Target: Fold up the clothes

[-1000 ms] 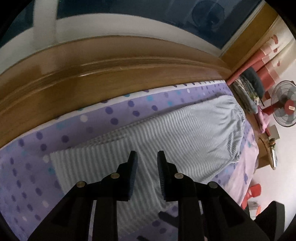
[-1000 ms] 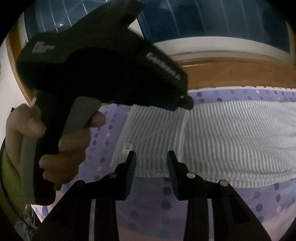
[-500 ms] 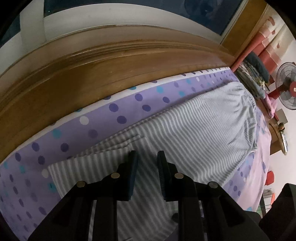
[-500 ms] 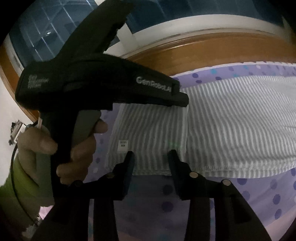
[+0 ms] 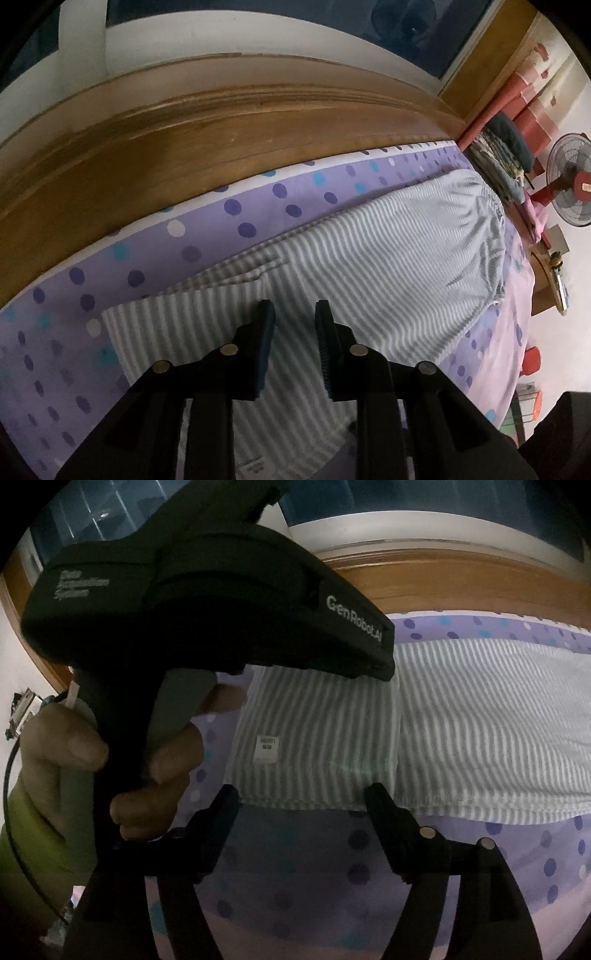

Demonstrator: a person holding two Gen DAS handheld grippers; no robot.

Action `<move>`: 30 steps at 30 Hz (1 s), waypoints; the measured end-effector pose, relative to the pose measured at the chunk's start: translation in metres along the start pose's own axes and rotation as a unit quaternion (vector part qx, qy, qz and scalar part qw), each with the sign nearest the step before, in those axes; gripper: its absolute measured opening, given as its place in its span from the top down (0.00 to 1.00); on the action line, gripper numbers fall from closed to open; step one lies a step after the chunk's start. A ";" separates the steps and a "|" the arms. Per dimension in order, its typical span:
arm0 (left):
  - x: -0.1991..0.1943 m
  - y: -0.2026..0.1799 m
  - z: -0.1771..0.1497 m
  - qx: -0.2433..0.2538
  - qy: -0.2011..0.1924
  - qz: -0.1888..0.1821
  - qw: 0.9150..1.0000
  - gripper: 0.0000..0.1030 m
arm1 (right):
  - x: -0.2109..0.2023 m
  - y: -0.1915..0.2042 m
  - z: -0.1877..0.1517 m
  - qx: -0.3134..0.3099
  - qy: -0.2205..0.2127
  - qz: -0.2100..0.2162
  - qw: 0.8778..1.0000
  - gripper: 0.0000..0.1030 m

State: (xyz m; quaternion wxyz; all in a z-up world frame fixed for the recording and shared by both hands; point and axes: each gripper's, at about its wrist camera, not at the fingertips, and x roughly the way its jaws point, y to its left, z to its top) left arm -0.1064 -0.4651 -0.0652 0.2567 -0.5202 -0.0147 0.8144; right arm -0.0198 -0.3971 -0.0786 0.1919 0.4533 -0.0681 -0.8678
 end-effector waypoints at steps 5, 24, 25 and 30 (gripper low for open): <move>-0.017 0.001 -0.004 0.003 -0.013 0.012 1.000 0.47 | -0.003 0.003 0.000 -0.003 -0.001 -0.014 1.000 0.30; -0.043 0.083 -0.036 -0.103 -0.008 0.060 0.993 0.40 | 0.020 0.067 0.017 -0.147 -0.019 -0.069 0.987 0.30; -0.042 0.082 -0.037 -0.102 -0.007 0.059 0.993 0.40 | 0.021 0.064 0.016 -0.147 -0.014 -0.070 0.987 0.30; -0.038 0.081 -0.038 -0.099 -0.004 0.055 0.994 0.40 | 0.039 0.048 0.014 -0.128 0.008 -0.078 0.989 0.34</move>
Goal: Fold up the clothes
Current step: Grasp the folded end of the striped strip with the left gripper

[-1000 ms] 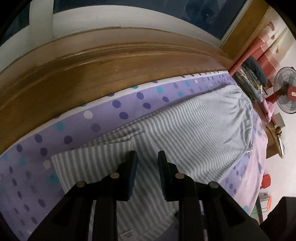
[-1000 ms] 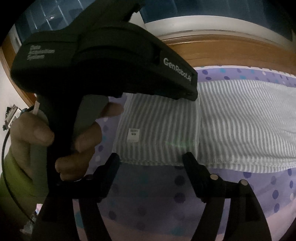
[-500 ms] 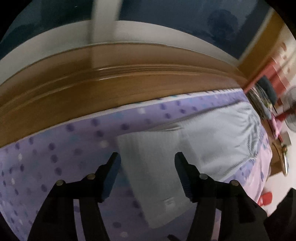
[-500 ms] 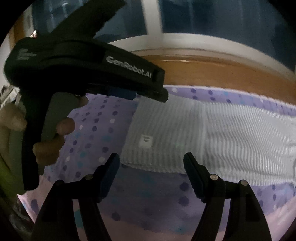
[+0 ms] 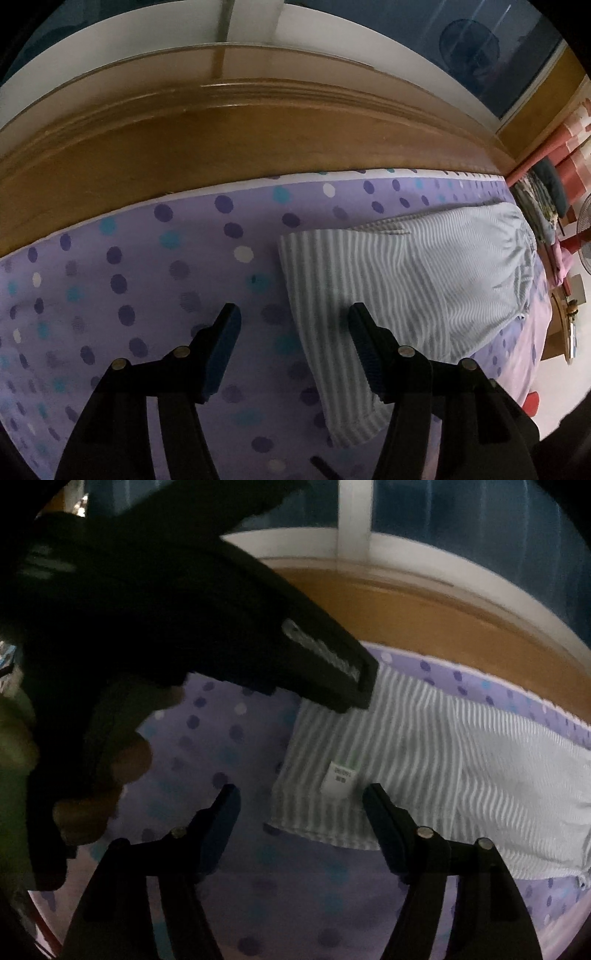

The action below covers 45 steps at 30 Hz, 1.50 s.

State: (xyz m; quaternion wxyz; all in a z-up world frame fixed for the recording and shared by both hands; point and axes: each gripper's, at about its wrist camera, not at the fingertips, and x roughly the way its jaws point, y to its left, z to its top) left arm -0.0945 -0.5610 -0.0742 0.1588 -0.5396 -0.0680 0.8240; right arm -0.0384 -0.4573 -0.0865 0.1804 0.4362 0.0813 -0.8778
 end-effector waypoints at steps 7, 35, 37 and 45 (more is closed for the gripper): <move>0.004 0.002 0.001 -0.003 0.001 -0.009 1.000 0.40 | 0.011 0.001 0.003 -0.008 0.002 -0.024 1.000 0.35; 0.019 -0.004 0.007 -0.013 0.000 -0.078 0.997 0.41 | 0.008 -0.032 0.004 0.045 -0.032 -0.054 0.997 0.76; 0.019 -0.005 0.007 -0.009 0.002 -0.078 0.997 0.42 | 0.005 -0.034 0.005 0.043 -0.034 -0.047 0.997 0.76; 0.020 -0.003 0.009 -0.018 0.008 -0.104 0.994 0.42 | -0.023 -0.008 -0.021 -0.030 -0.052 -0.080 0.995 0.61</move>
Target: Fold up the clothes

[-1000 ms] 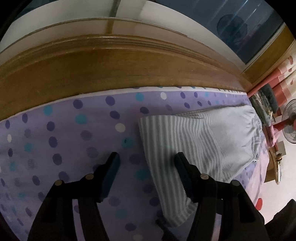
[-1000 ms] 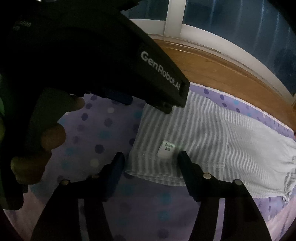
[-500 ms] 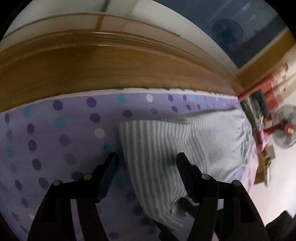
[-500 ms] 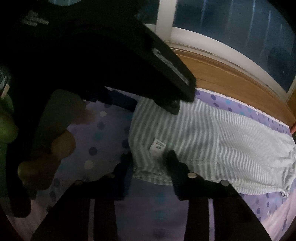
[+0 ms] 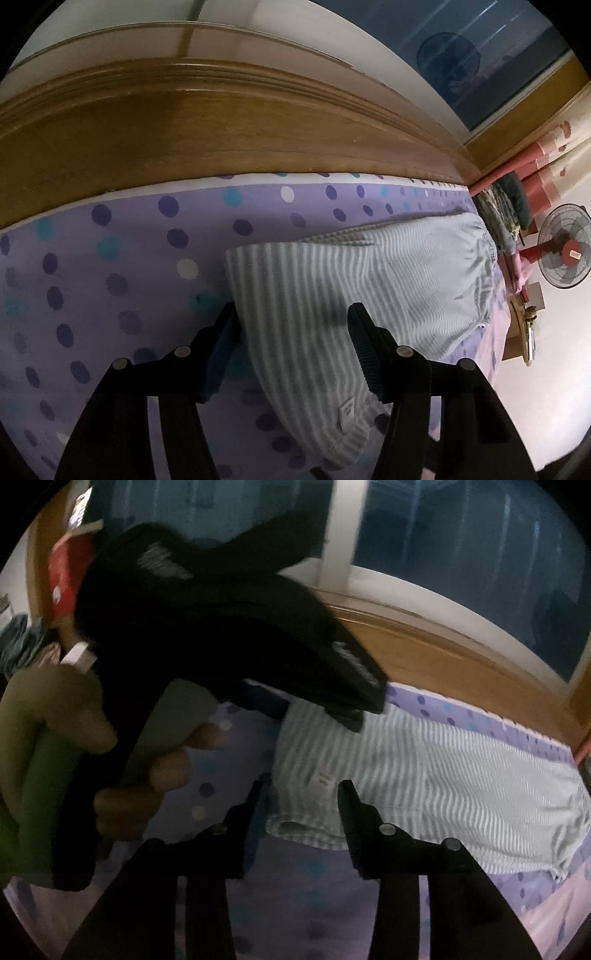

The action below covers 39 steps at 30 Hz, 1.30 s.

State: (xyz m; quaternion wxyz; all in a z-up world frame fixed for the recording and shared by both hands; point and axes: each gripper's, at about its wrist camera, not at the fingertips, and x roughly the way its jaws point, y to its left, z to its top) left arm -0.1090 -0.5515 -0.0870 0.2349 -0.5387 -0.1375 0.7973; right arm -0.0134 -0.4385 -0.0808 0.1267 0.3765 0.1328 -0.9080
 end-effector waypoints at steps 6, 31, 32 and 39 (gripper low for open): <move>0.001 -0.004 -0.002 0.022 0.003 0.008 1.000 0.41 | 0.025 -0.004 -0.009 -0.006 0.051 0.002 0.999 0.59; -0.015 -0.111 0.026 0.042 -0.033 0.083 0.995 0.78 | 0.000 -0.136 -0.008 0.243 -0.057 0.204 0.947 0.87; -0.012 -0.117 0.027 0.042 -0.032 0.085 0.995 0.78 | 0.002 -0.145 -0.012 0.256 -0.057 0.212 0.942 0.87; 0.021 -0.163 0.040 0.058 -0.011 0.087 0.994 0.78 | -0.017 -0.184 -0.038 0.313 -0.047 0.219 0.923 0.87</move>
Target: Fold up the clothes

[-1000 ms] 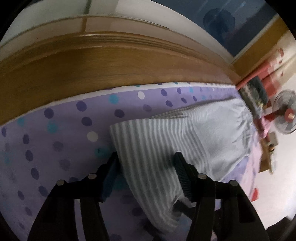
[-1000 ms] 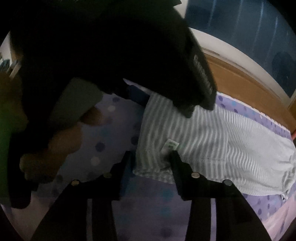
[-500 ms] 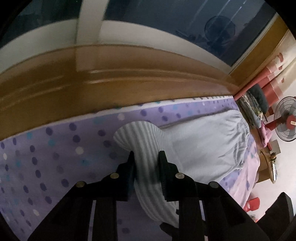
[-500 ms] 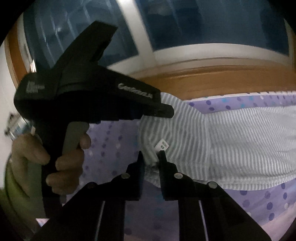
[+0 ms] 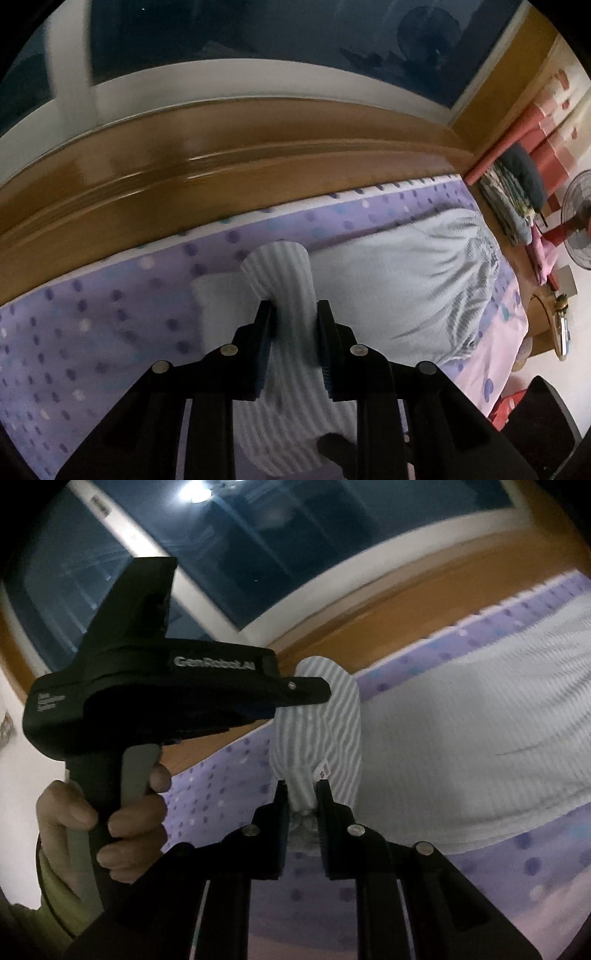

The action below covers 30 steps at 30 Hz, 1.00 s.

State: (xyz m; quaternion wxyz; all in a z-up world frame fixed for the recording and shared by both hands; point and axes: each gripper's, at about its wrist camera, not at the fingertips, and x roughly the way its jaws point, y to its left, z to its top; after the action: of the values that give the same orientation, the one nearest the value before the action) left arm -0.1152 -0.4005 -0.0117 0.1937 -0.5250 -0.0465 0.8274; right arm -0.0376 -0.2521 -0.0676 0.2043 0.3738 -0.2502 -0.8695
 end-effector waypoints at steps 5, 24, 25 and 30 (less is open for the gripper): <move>0.032 -0.032 0.006 0.004 0.023 0.004 1.000 0.78 | 0.003 -0.045 0.008 0.037 0.013 -0.018 0.999 0.87; -0.014 -0.028 -0.060 -0.030 -0.007 0.075 0.997 0.78 | 0.035 -0.054 0.086 -0.112 0.077 0.013 0.991 0.71; -0.010 -0.025 -0.066 -0.034 0.001 0.075 0.997 0.78 | 0.043 -0.049 0.090 -0.122 0.082 0.014 0.989 0.71; 0.011 -0.017 -0.085 -0.045 0.023 0.070 0.996 0.78 | 0.093 -0.040 0.092 -0.154 0.133 -0.048 0.978 0.72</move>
State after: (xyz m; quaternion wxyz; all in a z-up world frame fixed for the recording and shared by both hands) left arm -0.0395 -0.3914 -0.0534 0.1127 -0.5544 -0.0423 0.8235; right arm -0.1728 -0.2444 -0.0873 0.2484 0.4621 -0.0658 -0.8488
